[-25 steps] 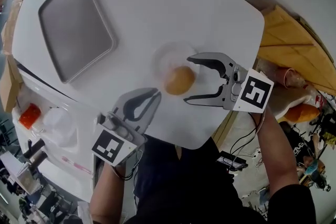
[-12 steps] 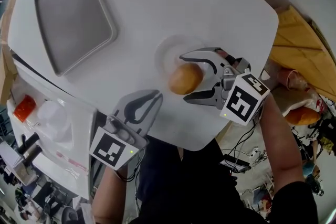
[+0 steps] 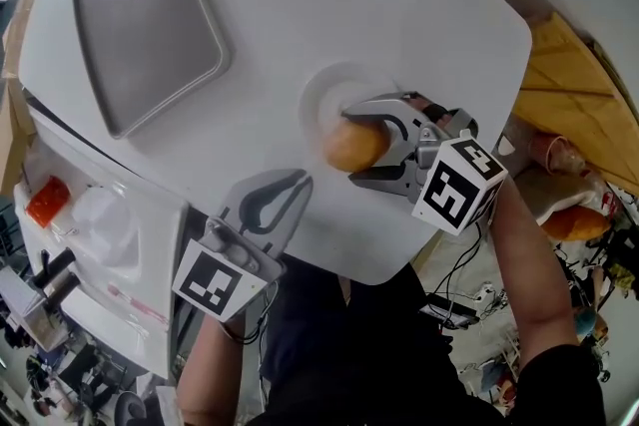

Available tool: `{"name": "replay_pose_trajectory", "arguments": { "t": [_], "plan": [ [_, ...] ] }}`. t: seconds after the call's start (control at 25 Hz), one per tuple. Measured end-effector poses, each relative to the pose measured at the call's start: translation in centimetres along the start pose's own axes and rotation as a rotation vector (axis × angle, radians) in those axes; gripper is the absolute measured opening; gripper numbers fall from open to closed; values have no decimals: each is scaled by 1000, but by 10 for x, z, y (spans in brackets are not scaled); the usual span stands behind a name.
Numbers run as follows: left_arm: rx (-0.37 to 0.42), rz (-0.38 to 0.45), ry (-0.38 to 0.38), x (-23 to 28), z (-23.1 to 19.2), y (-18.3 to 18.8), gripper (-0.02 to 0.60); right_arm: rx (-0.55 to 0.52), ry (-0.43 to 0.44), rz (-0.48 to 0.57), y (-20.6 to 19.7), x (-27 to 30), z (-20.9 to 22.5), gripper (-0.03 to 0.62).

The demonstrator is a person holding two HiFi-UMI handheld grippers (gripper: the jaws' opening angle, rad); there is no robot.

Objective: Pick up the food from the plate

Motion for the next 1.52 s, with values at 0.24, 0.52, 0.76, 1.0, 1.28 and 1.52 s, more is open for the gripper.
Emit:
{"name": "replay_pose_trajectory", "arguments": {
  "t": [0.24,0.52,0.76,1.0,1.28,1.52],
  "plan": [
    [12,3,-9,-19,2,13,8,78,-43,39,21,-16,-4,364],
    [90,55,-59,-54,5,69,8,237,-195,310,96,-85,-5,364],
    [192,173,-130,-85,17,134,8,273,-382,407,169,-147,-36,364],
    [305,256,-169,-107,39,194,8,231,-505,478,231,-200,-82,364],
    [412,349,-159,-142,92,236,8,197,-545,623,269,-254,-153,364],
    [498,385,-102,-170,161,245,8,166,-600,691,269,-308,-237,364]
  ]
}}
Point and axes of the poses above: the fingertips, and each gripper's own axes: x forward along the fingers, z to its right, y out of its top, the point moved 7 cm from there along -x, backward along the fingers, and after that the axes turned 6 degrees about x, right-handed, at the moved point
